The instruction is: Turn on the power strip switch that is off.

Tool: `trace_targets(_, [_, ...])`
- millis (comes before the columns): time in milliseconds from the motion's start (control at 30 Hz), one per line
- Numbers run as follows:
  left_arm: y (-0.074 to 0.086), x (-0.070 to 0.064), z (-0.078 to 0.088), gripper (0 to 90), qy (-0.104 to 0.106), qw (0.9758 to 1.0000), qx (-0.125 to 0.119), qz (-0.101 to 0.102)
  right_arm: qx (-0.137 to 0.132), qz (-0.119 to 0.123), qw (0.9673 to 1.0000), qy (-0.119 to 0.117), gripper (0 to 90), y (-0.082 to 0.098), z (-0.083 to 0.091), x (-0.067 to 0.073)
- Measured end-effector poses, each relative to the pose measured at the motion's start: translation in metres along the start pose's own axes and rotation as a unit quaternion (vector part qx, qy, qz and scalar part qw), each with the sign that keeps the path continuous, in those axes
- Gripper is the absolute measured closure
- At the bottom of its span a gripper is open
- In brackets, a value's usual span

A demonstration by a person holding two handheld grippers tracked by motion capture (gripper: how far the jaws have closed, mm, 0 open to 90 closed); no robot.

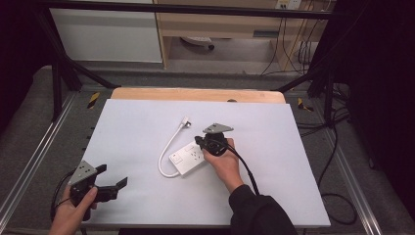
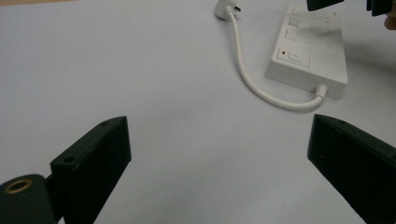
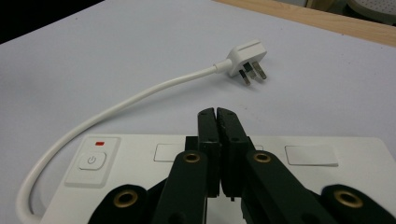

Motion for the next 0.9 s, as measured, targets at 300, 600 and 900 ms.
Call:
trace_targets(300, [0.000, 0.000, 0.000, 6.1, -0.001, 1.0000, 0.001, -0.002, 0.009, -0.008, 0.9999, 0.003, 90.0, 0.005, -0.010, -0.002])
trace_targets(600, [0.000, 0.000, 0.000, 6.1, -0.001, 1.0000, 0.001, -0.002, 0.013, -0.013, 0.9998, 0.007, 90.0, 0.008, -0.017, -0.004])
trace_targets(900, [0.000, 0.000, 0.000, 6.1, 0.000, 1.0000, 0.001, -0.002, 0.012, -0.014, 0.9998, 0.010, 90.0, 0.009, -0.019, -0.005])
Point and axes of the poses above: each handheld gripper's, and its own axes: z roughly backward along the jaws, y roughly out of its underside, x roughly to its left, the point moved 5 cm from there along -z, roughly forward along the jaws, and after that the axes turned 12 degrees about y, right-handed, at the moved point
